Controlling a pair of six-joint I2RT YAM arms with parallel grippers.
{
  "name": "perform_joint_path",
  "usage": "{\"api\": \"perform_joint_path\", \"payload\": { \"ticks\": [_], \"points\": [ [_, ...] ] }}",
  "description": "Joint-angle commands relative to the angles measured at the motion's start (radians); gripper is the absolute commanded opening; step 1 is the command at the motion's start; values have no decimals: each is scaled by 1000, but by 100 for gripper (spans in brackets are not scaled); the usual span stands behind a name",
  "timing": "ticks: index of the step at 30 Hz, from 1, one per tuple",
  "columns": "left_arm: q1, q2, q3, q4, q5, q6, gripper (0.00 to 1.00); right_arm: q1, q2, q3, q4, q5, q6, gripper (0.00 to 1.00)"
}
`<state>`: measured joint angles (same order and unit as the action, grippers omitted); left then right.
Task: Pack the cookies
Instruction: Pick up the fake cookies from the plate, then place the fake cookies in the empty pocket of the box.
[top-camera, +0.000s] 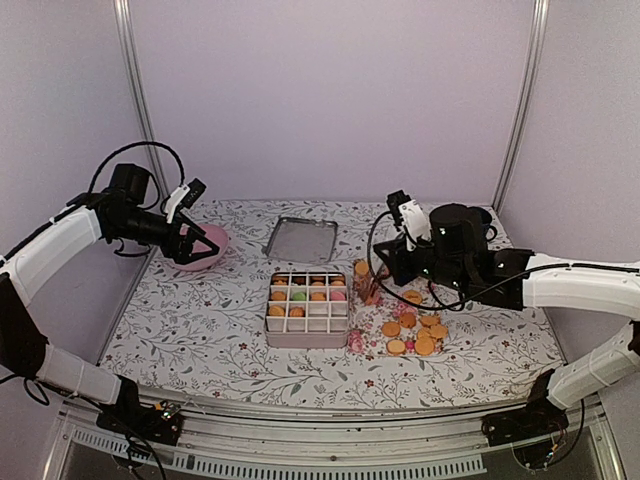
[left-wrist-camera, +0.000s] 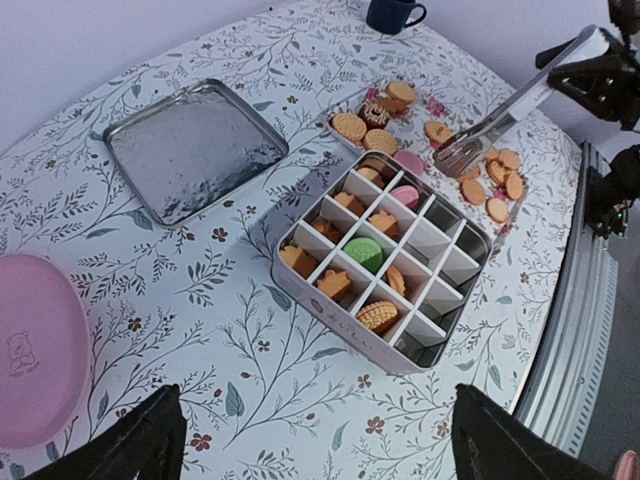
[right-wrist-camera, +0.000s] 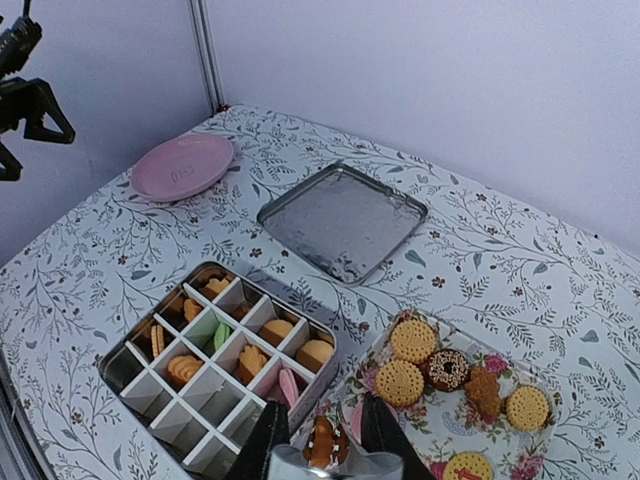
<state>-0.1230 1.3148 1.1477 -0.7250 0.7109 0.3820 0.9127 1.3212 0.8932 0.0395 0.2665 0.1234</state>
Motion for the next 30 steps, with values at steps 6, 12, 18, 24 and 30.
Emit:
{"api": "perform_joint_path", "payload": {
  "ticks": [6,12,18,24,30],
  "points": [
    [11,-17,14,-13,-1,10,93,97,114,230,75,-98,-46,0],
    [12,-25,14,-15,-36,7,99,116,244,303,90,-150,-73,0],
    [12,-27,7,-16,-41,11,99,120,267,279,90,-137,-83,2],
    [12,-19,10,-14,-30,5,99,120,260,252,94,-127,-90,5],
    [11,-20,17,-14,-25,3,99,121,260,239,94,-128,-98,18]
  ]
}}
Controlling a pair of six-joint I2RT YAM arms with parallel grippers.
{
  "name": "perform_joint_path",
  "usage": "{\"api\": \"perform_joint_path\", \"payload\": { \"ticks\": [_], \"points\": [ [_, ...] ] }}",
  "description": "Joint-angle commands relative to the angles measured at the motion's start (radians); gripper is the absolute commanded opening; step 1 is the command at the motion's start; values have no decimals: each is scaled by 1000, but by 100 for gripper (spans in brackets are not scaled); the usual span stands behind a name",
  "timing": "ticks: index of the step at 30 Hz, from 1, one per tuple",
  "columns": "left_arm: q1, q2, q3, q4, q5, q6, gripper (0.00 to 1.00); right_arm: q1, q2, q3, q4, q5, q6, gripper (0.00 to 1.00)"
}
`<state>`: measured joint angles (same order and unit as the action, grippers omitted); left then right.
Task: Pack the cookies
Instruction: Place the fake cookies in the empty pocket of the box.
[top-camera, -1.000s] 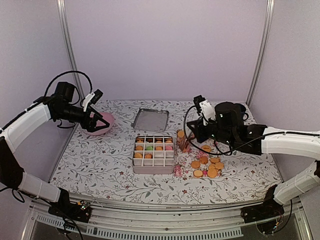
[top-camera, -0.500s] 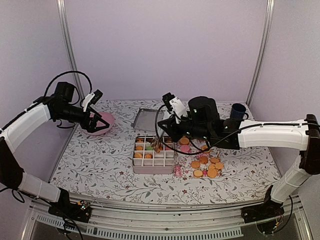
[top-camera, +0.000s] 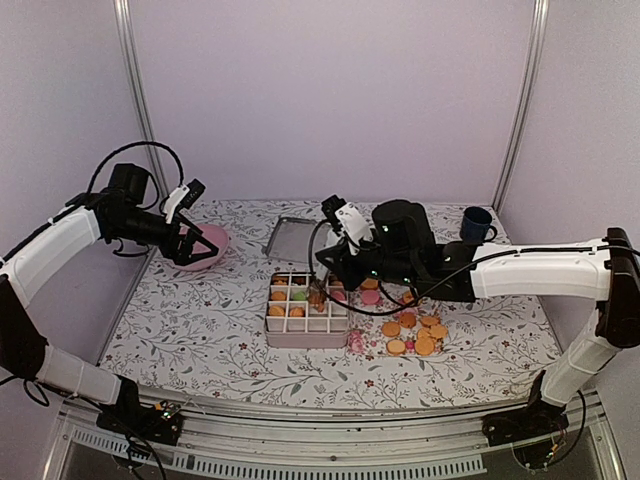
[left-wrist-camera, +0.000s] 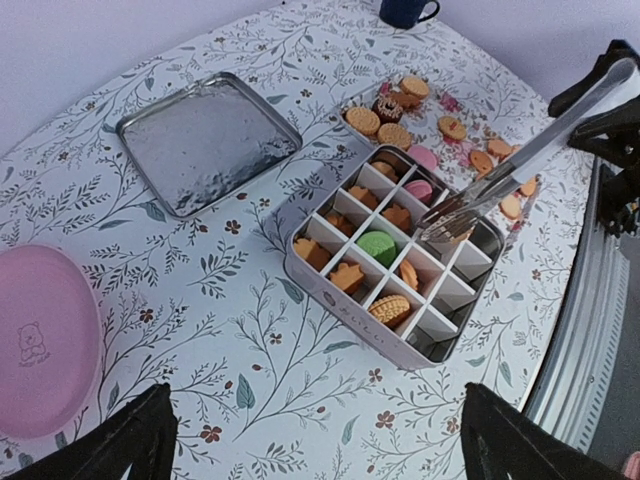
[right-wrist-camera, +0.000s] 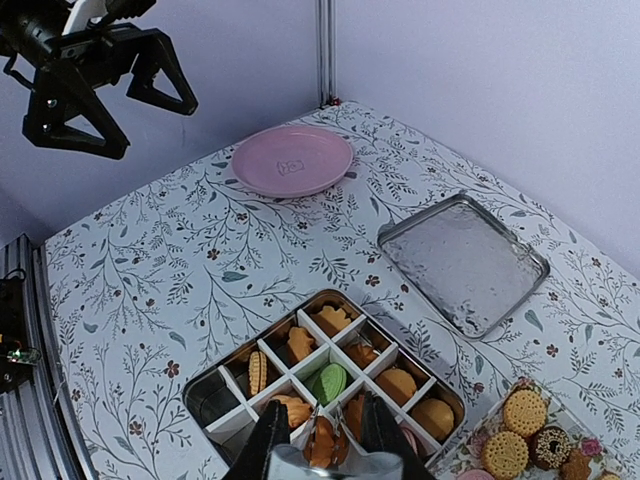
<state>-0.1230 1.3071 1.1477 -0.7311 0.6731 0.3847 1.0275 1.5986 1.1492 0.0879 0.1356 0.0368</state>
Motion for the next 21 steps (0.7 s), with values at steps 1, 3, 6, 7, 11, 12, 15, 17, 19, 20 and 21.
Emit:
{"api": "perform_joint_path", "payload": {
  "ticks": [1,3,6,7,11,12,15,17,19,20,21],
  "points": [
    [12,-14,18,-8,13,-1,99,6,-17,-18,46,2,-11,24],
    [12,-15,18,-10,14,0,99,6,-20,-21,45,2,-11,30],
    [12,-15,21,-13,19,1,99,6,-28,-18,46,8,-14,32],
    [12,-14,21,-13,19,1,99,6,-31,-16,46,11,-15,32],
    [11,-8,25,-14,19,1,99,5,-54,-10,41,29,-23,32],
    [12,-7,26,-14,19,1,99,4,-65,-10,40,34,-24,32],
    [11,-7,29,-14,24,1,99,-1,-110,-11,26,56,-26,31],
    [11,-6,33,-15,25,2,99,-10,-148,-18,7,69,-26,30],
    [11,-6,35,-14,24,1,99,-24,-192,-37,-11,86,-23,30],
    [12,-5,35,-14,23,3,99,-31,-214,-51,-18,95,-20,30],
    [12,-4,34,-14,23,2,99,-41,-247,-67,-29,107,-17,29]
  ]
}}
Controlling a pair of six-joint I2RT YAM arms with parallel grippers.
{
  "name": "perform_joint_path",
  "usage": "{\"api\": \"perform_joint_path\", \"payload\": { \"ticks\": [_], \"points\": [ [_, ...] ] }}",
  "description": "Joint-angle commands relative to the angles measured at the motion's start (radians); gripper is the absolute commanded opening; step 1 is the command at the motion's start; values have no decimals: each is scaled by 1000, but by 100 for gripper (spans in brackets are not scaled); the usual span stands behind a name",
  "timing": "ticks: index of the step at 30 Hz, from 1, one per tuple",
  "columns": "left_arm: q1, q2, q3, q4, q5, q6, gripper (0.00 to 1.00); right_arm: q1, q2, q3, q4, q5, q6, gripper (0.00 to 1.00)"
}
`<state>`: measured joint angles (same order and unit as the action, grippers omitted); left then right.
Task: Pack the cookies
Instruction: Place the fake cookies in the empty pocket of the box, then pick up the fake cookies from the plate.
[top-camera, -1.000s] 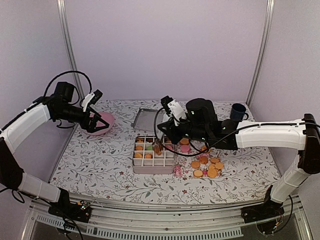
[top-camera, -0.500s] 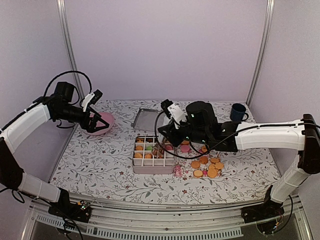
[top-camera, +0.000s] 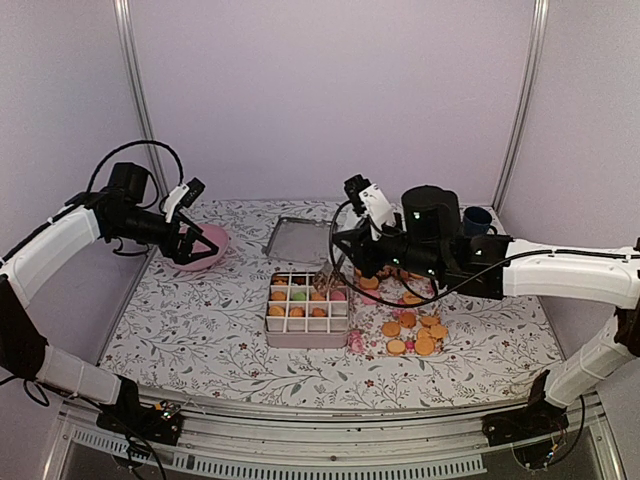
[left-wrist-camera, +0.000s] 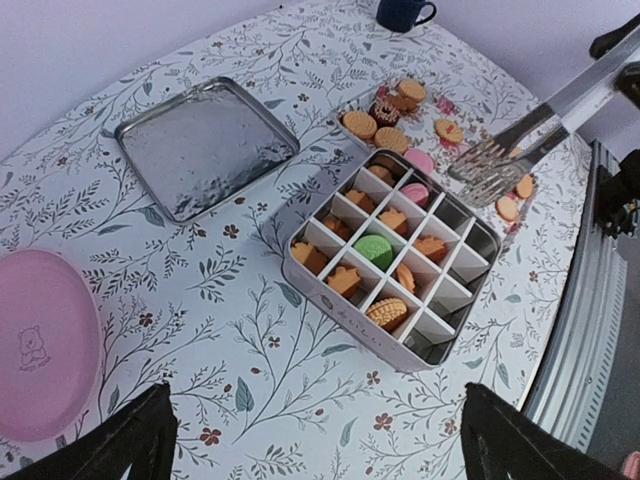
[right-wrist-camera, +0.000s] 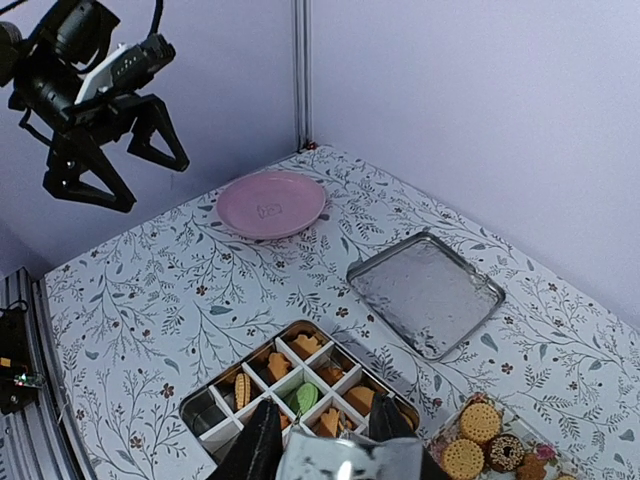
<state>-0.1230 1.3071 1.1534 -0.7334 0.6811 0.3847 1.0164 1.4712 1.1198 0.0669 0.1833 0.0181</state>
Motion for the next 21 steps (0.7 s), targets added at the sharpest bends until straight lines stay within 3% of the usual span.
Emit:
{"api": "perform_joint_path", "payload": {
  "ticks": [1,11,21],
  "points": [
    [11,-3,28,-12,12,3,99,-41,-143,-63,-20,68,10,29],
    [12,9,33,14,-102,-13,99,-103,-356,-255,-126,142,133,27],
    [16,4,21,24,-158,-5,99,-138,-430,-282,-292,203,205,27]
  ]
}}
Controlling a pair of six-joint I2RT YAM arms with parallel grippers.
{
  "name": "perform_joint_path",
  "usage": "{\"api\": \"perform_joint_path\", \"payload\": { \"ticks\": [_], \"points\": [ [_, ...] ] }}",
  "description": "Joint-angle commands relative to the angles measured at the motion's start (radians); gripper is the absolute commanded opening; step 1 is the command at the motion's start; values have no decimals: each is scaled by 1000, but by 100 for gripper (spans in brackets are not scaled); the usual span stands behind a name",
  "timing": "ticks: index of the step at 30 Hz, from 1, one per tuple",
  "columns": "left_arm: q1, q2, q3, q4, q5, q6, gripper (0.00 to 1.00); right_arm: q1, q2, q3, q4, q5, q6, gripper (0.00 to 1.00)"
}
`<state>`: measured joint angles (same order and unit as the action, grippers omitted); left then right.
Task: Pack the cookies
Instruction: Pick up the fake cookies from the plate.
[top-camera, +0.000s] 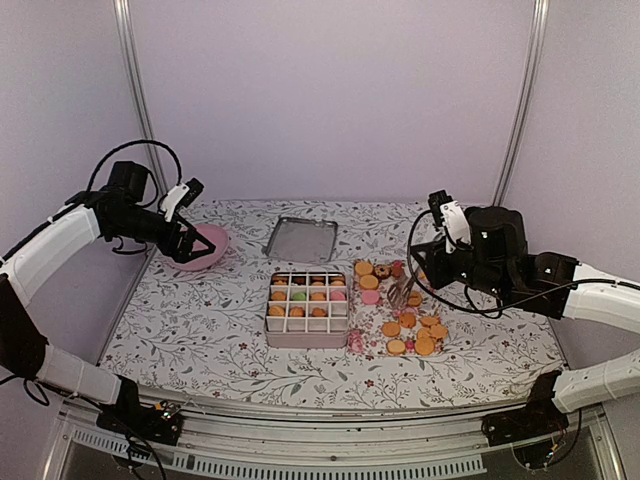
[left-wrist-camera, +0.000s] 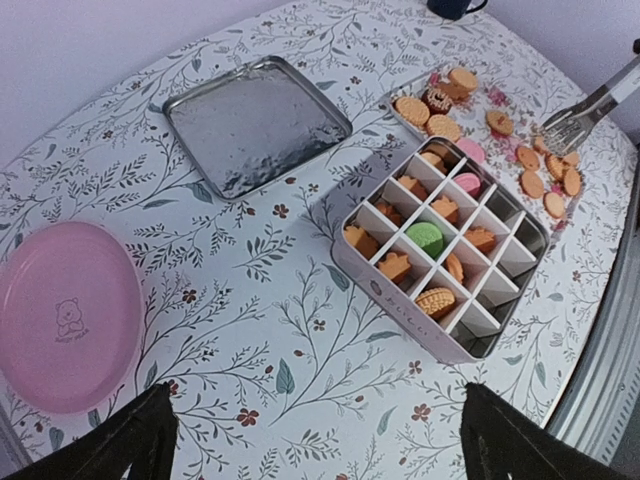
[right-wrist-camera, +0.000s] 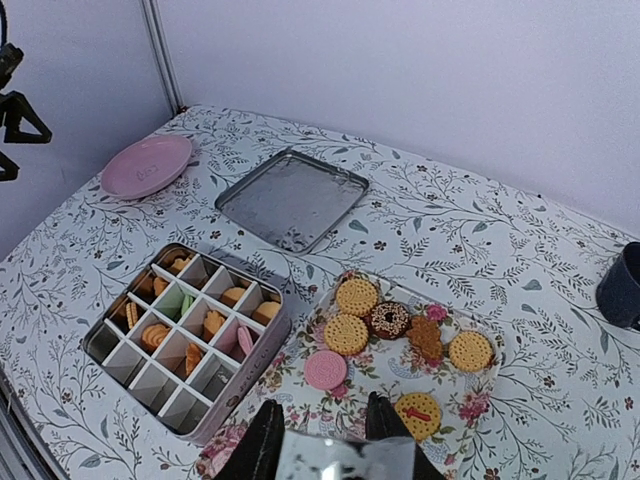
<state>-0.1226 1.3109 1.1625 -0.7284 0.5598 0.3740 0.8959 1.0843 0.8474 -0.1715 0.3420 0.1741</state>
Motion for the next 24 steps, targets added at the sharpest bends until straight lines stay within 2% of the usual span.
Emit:
{"api": "perform_joint_path", "payload": {
  "ticks": [1,9,24],
  "points": [
    [18,0,10,22,-44,5,99,-22,-47,-10,-69,48,55,27],
    [26,-9,1,26,-59,2,99,-33,-96,-35,-167,69,111,27],
    [27,-11,-2,11,-21,5,99,-45,-124,-48,-200,117,99,28]
  ]
}}
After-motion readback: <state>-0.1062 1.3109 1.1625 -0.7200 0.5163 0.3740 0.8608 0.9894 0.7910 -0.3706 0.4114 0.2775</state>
